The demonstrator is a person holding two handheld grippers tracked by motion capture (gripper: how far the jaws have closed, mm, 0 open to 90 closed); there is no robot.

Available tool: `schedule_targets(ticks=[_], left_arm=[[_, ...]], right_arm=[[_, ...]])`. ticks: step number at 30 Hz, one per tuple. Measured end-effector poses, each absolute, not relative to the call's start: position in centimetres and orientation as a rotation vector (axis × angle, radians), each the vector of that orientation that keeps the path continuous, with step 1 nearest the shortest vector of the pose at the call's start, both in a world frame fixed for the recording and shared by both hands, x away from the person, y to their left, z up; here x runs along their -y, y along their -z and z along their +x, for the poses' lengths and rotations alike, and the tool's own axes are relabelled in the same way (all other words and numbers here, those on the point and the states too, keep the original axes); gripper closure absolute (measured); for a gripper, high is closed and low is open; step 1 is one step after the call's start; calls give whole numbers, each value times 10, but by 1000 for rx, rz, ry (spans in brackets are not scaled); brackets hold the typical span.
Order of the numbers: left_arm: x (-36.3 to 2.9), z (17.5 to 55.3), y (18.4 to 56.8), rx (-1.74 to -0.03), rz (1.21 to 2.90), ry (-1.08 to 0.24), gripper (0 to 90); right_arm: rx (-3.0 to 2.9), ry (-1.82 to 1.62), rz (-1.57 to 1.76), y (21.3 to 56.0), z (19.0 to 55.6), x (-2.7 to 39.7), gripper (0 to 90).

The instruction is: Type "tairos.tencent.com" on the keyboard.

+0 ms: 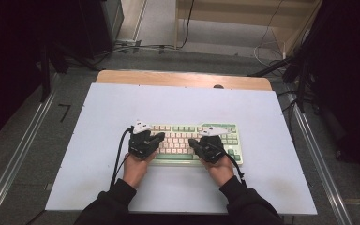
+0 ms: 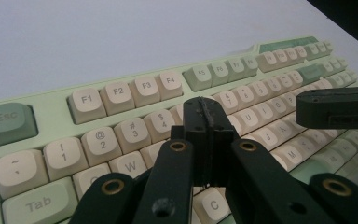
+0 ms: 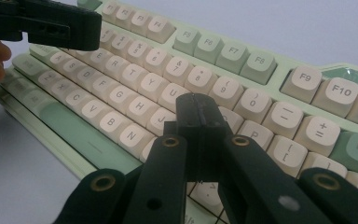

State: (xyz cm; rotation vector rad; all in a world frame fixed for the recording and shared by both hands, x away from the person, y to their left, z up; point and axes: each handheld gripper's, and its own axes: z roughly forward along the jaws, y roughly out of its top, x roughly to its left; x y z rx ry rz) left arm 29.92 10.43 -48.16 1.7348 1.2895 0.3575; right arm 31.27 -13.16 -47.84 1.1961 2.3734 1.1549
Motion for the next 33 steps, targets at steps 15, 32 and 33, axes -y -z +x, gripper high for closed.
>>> schedule_targets(ticks=[15,32,33], left_arm=[[-90,304,486,-1275,1768,-342,900],[-85,307,491,-1280,1786,-342,900],[-85,308,491,-1282,1783,-341,900]], right_arm=[[-2371,-1157,1198,479,313,131,877],[-2368,-1164,1194,478,312,131,877],[-2370,-1163,1193,478,312,131,877]])
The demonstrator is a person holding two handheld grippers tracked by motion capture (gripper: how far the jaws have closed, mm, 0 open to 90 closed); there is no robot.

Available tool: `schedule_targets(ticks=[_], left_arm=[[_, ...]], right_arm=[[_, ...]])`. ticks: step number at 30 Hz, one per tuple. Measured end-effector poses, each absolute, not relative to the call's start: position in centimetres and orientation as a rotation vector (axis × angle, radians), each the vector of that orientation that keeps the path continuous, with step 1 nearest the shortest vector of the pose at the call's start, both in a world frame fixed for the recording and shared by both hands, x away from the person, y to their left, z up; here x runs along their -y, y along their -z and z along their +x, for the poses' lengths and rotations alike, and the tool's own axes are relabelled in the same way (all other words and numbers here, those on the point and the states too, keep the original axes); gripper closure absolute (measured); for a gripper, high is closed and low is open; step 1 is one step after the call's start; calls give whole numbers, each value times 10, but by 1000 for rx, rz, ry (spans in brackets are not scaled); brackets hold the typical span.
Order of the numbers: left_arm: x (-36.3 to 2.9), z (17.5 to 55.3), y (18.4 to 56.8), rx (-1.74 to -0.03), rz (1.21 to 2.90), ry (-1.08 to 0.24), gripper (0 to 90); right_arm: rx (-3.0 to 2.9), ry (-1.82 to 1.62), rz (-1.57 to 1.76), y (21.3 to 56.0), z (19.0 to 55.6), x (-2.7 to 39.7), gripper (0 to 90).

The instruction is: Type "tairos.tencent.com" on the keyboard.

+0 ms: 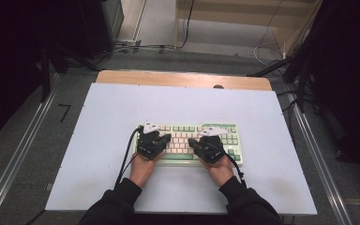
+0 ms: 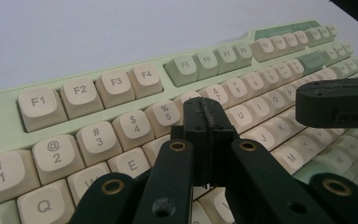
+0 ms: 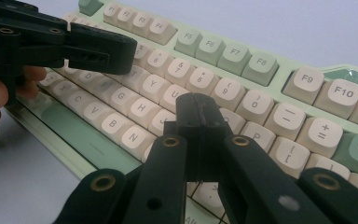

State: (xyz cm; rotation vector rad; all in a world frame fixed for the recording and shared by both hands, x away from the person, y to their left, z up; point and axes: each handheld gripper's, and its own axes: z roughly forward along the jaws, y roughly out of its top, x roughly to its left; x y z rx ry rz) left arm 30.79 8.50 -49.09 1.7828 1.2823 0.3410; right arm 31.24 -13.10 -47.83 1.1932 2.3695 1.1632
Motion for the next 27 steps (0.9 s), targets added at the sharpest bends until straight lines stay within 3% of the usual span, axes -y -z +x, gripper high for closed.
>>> schedule_targets(ticks=[27], left_arm=[[-84,309,490,-1283,1786,-330,900]], right_arm=[[-2371,-1164,1192,478,312,131,877]])
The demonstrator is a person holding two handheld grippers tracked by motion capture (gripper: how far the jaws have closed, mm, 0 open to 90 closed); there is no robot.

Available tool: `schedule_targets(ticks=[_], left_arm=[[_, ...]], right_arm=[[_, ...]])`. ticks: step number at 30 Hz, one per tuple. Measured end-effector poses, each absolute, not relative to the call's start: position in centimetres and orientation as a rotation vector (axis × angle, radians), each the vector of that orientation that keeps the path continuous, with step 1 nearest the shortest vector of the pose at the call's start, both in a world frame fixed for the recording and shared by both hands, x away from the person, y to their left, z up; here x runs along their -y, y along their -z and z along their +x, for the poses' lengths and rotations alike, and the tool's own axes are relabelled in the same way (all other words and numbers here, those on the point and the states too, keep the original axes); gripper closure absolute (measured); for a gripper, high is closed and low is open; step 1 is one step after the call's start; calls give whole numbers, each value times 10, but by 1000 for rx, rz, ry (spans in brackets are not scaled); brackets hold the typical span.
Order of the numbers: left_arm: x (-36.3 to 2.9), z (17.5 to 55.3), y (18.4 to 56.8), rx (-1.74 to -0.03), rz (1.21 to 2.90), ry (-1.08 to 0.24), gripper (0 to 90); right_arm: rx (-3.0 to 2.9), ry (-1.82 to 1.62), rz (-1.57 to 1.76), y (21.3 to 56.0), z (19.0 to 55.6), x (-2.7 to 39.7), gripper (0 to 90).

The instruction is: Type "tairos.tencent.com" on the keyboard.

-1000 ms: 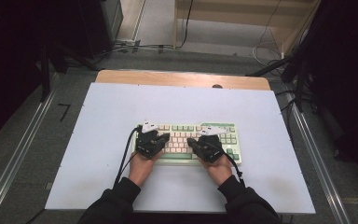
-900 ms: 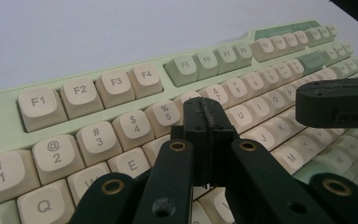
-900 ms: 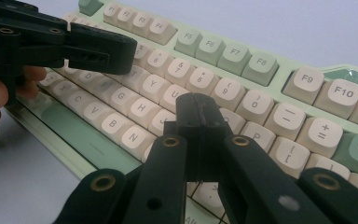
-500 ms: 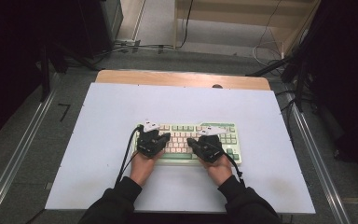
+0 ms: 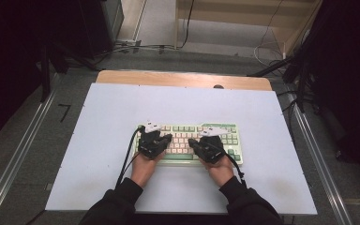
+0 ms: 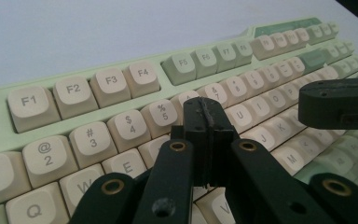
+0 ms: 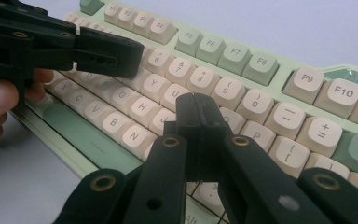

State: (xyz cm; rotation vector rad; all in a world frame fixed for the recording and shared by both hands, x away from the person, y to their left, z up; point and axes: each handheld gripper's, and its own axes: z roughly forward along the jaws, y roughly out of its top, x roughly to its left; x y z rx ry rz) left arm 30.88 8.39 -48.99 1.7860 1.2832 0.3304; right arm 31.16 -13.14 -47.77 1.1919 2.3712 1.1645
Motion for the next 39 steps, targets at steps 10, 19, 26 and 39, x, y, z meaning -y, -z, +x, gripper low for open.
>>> schedule_targets(ticks=[10,19,26,39], left_arm=[[-89,304,485,-1282,1759,-349,900],[-106,299,485,-1312,1747,-367,900],[-114,298,486,-1330,1739,-368,900],[-114,301,491,-1352,1750,-381,900]], right_arm=[[-2369,-1170,1192,477,311,132,877],[-2366,-1171,1192,477,311,133,877],[-2370,-1167,1190,477,311,132,877],[-2372,-1170,1185,478,311,132,877]])
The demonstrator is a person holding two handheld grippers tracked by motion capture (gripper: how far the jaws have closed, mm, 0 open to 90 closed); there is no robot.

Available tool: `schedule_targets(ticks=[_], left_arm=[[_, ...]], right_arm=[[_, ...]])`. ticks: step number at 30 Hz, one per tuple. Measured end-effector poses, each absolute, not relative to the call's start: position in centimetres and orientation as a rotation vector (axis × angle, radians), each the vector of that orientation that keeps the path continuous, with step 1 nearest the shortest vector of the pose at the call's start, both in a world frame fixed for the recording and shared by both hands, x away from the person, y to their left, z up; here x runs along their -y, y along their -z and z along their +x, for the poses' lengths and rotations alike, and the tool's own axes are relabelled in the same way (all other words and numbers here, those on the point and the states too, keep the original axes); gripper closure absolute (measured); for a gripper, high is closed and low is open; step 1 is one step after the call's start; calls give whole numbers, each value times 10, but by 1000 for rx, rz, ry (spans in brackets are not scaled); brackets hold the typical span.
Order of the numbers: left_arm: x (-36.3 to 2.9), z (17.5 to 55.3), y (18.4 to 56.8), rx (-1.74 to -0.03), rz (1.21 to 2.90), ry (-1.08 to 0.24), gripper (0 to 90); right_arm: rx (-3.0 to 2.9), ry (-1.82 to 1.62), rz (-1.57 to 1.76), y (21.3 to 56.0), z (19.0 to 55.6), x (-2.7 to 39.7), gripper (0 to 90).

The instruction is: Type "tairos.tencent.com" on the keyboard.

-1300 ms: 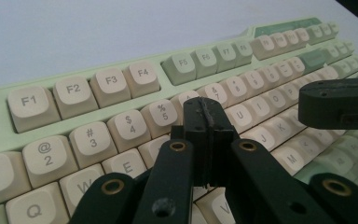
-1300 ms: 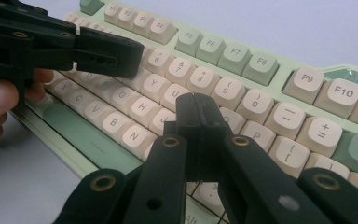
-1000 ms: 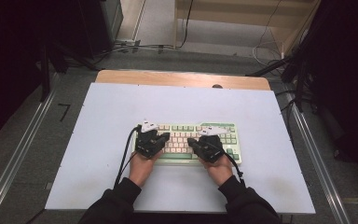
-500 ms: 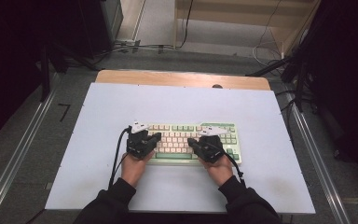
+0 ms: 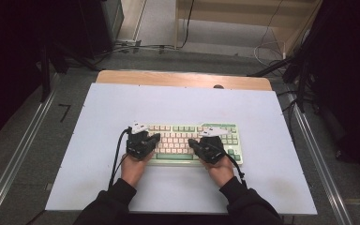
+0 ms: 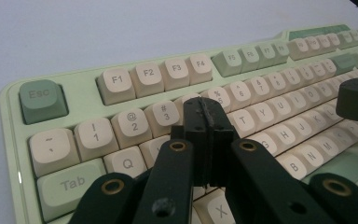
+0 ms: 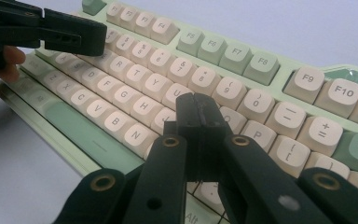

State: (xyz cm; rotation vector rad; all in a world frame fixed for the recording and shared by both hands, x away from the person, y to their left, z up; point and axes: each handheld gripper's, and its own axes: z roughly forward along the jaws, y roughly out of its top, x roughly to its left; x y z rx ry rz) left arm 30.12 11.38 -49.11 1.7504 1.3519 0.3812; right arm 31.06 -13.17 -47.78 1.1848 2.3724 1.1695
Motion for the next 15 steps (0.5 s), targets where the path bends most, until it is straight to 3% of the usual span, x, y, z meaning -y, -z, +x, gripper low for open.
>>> schedule_targets(ticks=[15], left_arm=[[-113,302,493,-1354,1759,-386,900]], right_arm=[[-2373,-1170,1185,478,311,132,877]])
